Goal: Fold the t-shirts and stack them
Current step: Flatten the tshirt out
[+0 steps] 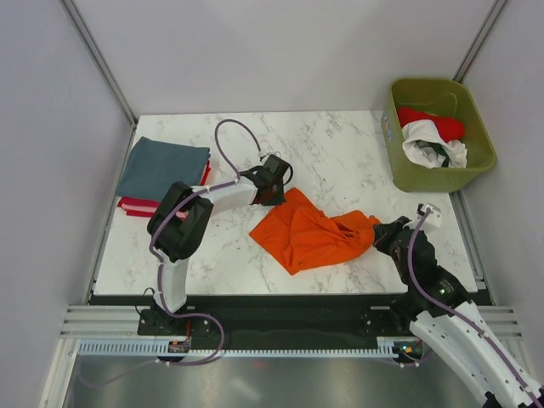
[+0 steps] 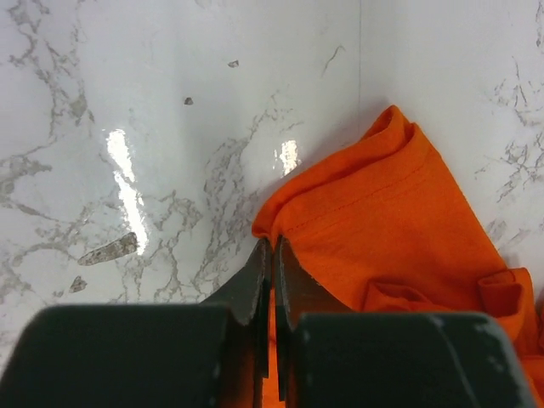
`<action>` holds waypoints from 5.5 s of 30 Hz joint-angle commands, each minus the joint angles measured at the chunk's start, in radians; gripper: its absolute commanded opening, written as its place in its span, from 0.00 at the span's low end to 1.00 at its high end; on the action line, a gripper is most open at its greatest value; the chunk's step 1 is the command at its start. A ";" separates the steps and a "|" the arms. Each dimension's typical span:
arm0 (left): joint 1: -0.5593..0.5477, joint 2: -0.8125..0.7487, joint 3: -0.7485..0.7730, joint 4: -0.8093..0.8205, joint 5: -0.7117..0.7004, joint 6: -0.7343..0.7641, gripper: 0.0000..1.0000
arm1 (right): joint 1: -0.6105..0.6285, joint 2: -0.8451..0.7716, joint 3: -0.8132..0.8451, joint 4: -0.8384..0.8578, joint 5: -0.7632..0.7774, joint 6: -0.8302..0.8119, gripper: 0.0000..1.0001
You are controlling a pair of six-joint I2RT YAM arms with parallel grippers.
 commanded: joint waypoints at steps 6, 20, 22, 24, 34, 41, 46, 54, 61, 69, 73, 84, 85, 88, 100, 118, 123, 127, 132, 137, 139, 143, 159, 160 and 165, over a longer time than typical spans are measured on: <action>0.188 -0.220 0.101 -0.054 0.043 -0.020 0.02 | 0.000 0.453 0.135 0.246 -0.089 -0.032 0.00; 0.512 -0.608 0.351 -0.298 0.054 -0.015 0.02 | -0.324 0.781 0.829 0.217 -0.310 -0.098 0.00; 0.512 -0.727 0.284 -0.295 0.040 -0.029 0.02 | -0.324 0.732 0.746 0.217 -0.313 -0.087 0.00; 0.512 -0.800 0.164 -0.275 0.039 -0.043 0.02 | -0.325 0.678 0.666 0.219 -0.289 -0.071 0.00; 0.510 -1.063 -0.284 -0.131 0.201 -0.077 0.02 | -0.334 0.448 0.243 0.257 -0.285 -0.084 0.68; 0.510 -1.164 -0.377 -0.148 0.284 -0.049 0.02 | -0.324 0.659 0.184 0.369 -0.628 -0.158 0.68; 0.510 -1.292 -0.545 -0.146 0.307 -0.055 0.02 | -0.198 0.845 0.302 0.366 -0.564 -0.225 0.58; 0.510 -1.328 -0.579 -0.221 0.260 0.009 0.02 | 0.020 1.052 0.445 0.394 -0.482 -0.287 0.49; 0.510 -1.320 -0.545 -0.249 0.260 0.031 0.02 | 0.055 1.238 0.506 0.386 -0.474 -0.313 0.52; 0.510 -1.323 -0.540 -0.257 0.252 0.026 0.02 | 0.133 1.382 0.644 0.403 -0.514 -0.368 0.52; 0.510 -1.323 -0.549 -0.264 0.261 0.038 0.02 | 0.153 1.477 0.729 0.387 -0.496 -0.371 0.53; 0.510 -1.329 -0.548 -0.277 0.270 0.051 0.02 | 0.181 1.637 0.876 0.346 -0.470 -0.388 0.53; 0.510 -1.328 -0.546 -0.278 0.269 0.054 0.02 | 0.182 1.653 0.881 0.337 -0.446 -0.388 0.53; 0.510 -1.326 -0.545 -0.281 0.269 0.055 0.02 | 0.192 1.677 0.901 0.315 -0.409 -0.402 0.54; 0.512 -1.325 -0.534 -0.288 0.266 0.066 0.02 | 0.201 1.635 0.875 0.297 -0.362 -0.406 0.18; 0.510 -1.329 -0.533 -0.301 0.264 0.078 0.02 | 0.199 1.660 0.888 0.291 -0.361 -0.422 0.38; 0.510 -1.326 -0.528 -0.303 0.264 0.084 0.02 | 0.199 1.687 0.885 0.292 -0.365 -0.417 0.41; 0.510 -1.322 -0.530 -0.306 0.267 0.086 0.02 | 0.201 1.668 0.876 0.297 -0.372 -0.410 0.25; 0.510 -1.314 -0.525 -0.307 0.263 0.091 0.02 | 0.201 1.550 0.836 0.297 -0.332 -0.408 0.12; 0.510 -1.300 -0.519 -0.307 0.263 0.089 0.02 | 0.189 1.418 0.792 0.282 -0.316 -0.391 0.05; 0.510 -1.296 -0.517 -0.309 0.263 0.092 0.02 | 0.178 1.382 0.766 0.277 -0.312 -0.386 0.06; 0.510 -1.290 -0.514 -0.312 0.243 0.095 0.02 | 0.150 1.287 0.718 0.274 -0.303 -0.379 0.00; 0.512 -1.132 -0.456 -0.329 0.197 0.061 0.02 | -0.140 0.781 0.548 0.289 -0.073 -0.284 0.00; 0.512 -1.103 -0.412 -0.335 0.200 0.063 0.02 | -0.147 0.781 0.603 0.285 -0.077 -0.296 0.00; 0.512 -0.965 -0.173 -0.428 0.159 0.067 0.02 | -0.164 0.790 0.851 0.176 -0.054 -0.348 0.00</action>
